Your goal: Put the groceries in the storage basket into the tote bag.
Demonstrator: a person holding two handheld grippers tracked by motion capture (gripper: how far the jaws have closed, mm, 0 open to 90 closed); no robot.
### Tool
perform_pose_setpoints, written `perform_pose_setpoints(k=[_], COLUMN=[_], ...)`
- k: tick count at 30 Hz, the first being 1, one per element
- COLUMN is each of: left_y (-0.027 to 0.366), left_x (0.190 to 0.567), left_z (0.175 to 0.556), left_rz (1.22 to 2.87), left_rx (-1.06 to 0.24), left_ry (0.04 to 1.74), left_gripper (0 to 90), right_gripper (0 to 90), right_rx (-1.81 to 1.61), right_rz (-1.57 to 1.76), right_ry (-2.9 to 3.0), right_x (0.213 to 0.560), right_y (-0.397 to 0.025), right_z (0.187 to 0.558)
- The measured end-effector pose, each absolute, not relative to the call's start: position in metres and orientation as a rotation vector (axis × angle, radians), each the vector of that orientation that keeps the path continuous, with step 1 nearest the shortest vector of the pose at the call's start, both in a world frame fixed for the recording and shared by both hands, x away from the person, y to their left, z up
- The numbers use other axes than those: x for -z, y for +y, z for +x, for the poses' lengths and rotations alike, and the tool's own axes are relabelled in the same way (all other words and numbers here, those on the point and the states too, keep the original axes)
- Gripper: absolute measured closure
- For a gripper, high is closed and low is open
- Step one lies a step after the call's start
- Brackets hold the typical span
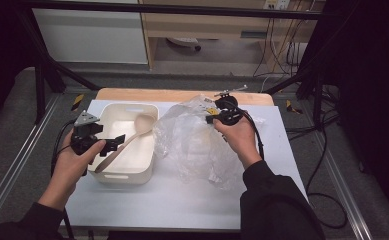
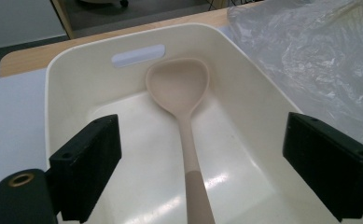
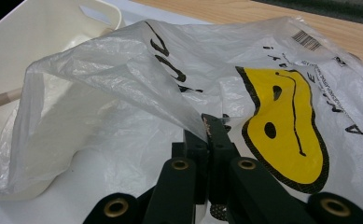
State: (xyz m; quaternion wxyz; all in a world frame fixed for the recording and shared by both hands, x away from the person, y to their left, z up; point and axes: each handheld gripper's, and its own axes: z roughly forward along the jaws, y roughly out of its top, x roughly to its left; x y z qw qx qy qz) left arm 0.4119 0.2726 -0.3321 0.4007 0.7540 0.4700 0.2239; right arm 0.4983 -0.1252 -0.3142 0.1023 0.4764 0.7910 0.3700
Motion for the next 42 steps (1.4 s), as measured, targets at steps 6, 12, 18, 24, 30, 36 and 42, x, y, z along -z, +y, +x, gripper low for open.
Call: perform_pose_setpoints(k=[6, 12, 18, 24, 30, 36, 42], left_y=[0.273, 0.273, 0.27, 0.269, 0.27, 0.271, 0.271], left_x=[0.34, 0.348, 0.356, 0.363, 0.37, 0.375, 0.377], left_z=[0.412, 0.411, 0.408, 0.403, 0.401, 0.401, 0.401], left_rz=[1.937, 1.971, 2.012, 2.024, 2.036, 2.05, 2.07], left_rx=[-0.546, -0.506, -0.454, -0.445, -0.44, -0.436, -0.433], left_ry=[1.203, 1.235, 1.252, 1.262, 1.279, 1.289, 1.288], left_gripper=[21.6, 33.7, 40.0, 43.4, 45.4, 46.2, 48.8], right_gripper=[90.0, 90.0, 90.0, 90.0, 90.0, 90.0, 90.0], right_rx=[-1.09, -1.086, -1.081, -1.08, -1.079, -1.079, -1.077], right_rz=[1.406, 1.403, 1.401, 1.406, 1.405, 1.404, 1.407], right_ry=[2.34, 2.344, 2.348, 2.351, 2.35, 2.354, 2.359], right_x=[0.315, 0.315, 0.316, 0.317, 0.317, 0.318, 0.319], right_y=[-0.124, -0.124, -0.123, -0.124, -0.125, -0.123, -0.123], right_z=[0.498, 0.499, 0.499, 0.498, 0.498, 0.498, 0.498])
